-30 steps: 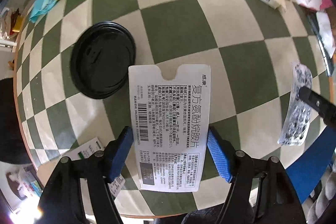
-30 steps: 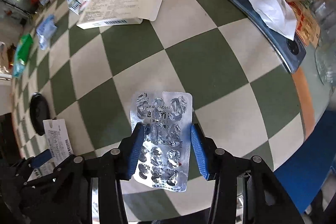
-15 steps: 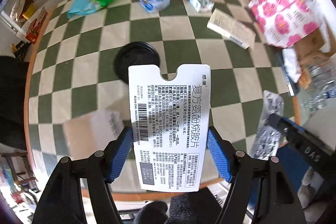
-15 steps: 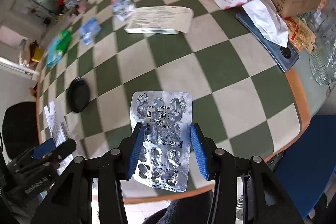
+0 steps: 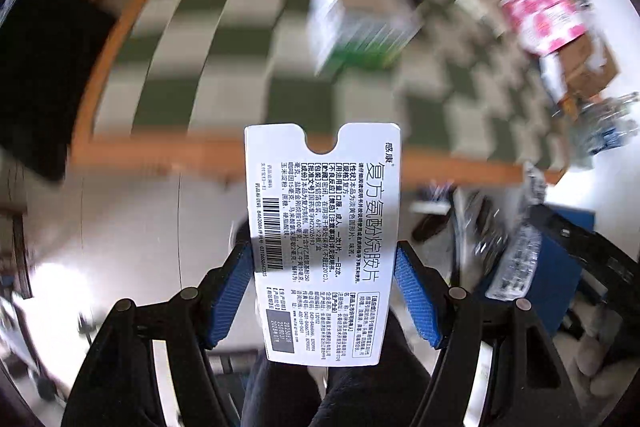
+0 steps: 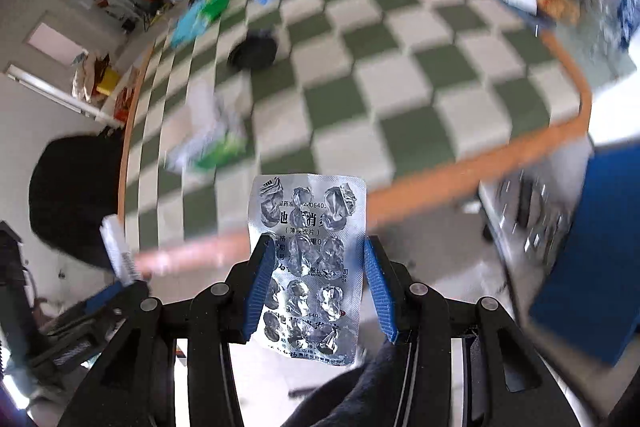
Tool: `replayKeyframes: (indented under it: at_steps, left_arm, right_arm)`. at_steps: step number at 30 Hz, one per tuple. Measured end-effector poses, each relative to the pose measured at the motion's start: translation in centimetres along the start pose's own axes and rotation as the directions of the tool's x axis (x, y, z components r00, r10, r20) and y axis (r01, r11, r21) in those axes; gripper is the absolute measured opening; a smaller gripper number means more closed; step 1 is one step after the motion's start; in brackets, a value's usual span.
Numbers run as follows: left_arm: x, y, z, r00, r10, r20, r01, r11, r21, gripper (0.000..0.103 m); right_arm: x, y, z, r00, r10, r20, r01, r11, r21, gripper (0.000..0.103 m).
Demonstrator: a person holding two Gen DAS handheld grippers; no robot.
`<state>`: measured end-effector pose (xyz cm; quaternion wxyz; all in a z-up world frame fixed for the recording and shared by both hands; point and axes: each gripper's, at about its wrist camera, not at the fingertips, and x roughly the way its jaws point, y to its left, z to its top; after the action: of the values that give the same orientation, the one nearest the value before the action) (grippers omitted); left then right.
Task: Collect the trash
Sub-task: 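Carry the leaflet and blister pack to the bin and release both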
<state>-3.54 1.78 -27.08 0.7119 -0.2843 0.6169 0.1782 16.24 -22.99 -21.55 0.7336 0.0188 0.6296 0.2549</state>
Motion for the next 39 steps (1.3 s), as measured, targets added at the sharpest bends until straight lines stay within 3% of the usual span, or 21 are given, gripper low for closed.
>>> replayKeyframes:
  at_steps: [3, 8, 10, 15, 18, 21, 25, 29, 32, 35, 36, 38, 39]
  left_arm:
    - [5.6, 3.6, -2.4, 0.994, -0.021, -0.103, 0.015, 0.998, -0.062, 0.069]
    - [20.3, 8.9, -3.8, 0.966, -0.065, -0.25, 0.023, 0.986, -0.166, 0.069]
    - [27.5, 10.7, -3.8, 0.952, -0.094, -0.292, 0.03, 0.976, -0.215, 0.069]
    - [44.2, 13.3, -3.6, 0.881, -0.203, -0.427, 0.07, 0.95, -0.305, 0.069]
    - [50.6, 14.1, -3.7, 0.861, -0.191, -0.471, 0.041, 0.95, -0.309, 0.069]
    - [54.7, 14.6, -3.7, 0.853, -0.173, -0.493, 0.007, 0.948, -0.319, 0.069]
    - [56.8, 14.7, -3.7, 0.835, -0.189, -0.517, 0.007, 0.943, -0.333, 0.068]
    - [56.9, 14.6, -3.6, 0.841, -0.195, -0.505, 0.01, 0.938, -0.346, 0.068]
    - [56.4, 14.6, -3.7, 0.832, -0.246, -0.497, 0.046, 0.924, -0.38, 0.068]
    - [54.1, 14.8, -3.8, 0.845, -0.27, -0.462, 0.073, 0.914, -0.4, 0.074]
    - [53.1, 14.9, -3.9, 0.856, -0.265, -0.445, 0.076, 0.914, -0.399, 0.077]
    - [50.5, 15.2, -4.0, 0.882, -0.231, -0.41, 0.065, 0.923, -0.379, 0.094]
    - [49.5, 15.4, -4.2, 0.895, -0.207, -0.396, 0.052, 0.928, -0.368, 0.097]
  right_arm:
    - [3.6, 1.2, -5.3, 0.997, -0.016, -0.077, 0.015, 1.0, -0.011, 0.048]
    - [15.0, -0.1, -11.6, 0.98, -0.046, -0.195, 0.05, 0.999, 0.017, 0.048]
    - [19.8, -1.3, -13.0, 0.972, -0.062, -0.227, 0.072, 0.997, 0.033, 0.048]
    - [33.9, -4.4, -15.9, 0.953, -0.1, -0.285, 0.106, 0.994, 0.005, 0.048]
    - [40.4, -5.9, -17.1, 0.938, -0.122, -0.324, 0.12, 0.992, -0.026, 0.048]
    - [44.8, -6.9, -17.8, 0.927, -0.151, -0.343, 0.135, 0.988, -0.07, 0.048]
    - [48.3, -7.9, -18.7, 0.914, -0.153, -0.375, 0.132, 0.988, -0.08, 0.048]
    - [49.9, -7.7, -19.1, 0.909, -0.142, -0.391, 0.124, 0.99, -0.073, 0.048]
    - [50.7, -7.2, -19.2, 0.912, -0.115, -0.393, 0.099, 0.993, -0.06, 0.048]
    - [51.7, -6.6, -18.9, 0.911, -0.093, -0.402, 0.077, 0.995, -0.057, 0.048]
    - [52.0, -6.5, -18.8, 0.908, -0.078, -0.411, 0.065, 0.997, -0.045, 0.048]
    - [52.5, -6.2, -18.8, 0.904, -0.059, -0.423, 0.047, 0.998, -0.038, 0.048]
    - [52.7, -5.9, -18.8, 0.904, -0.066, -0.422, 0.05, 0.998, -0.05, 0.049]
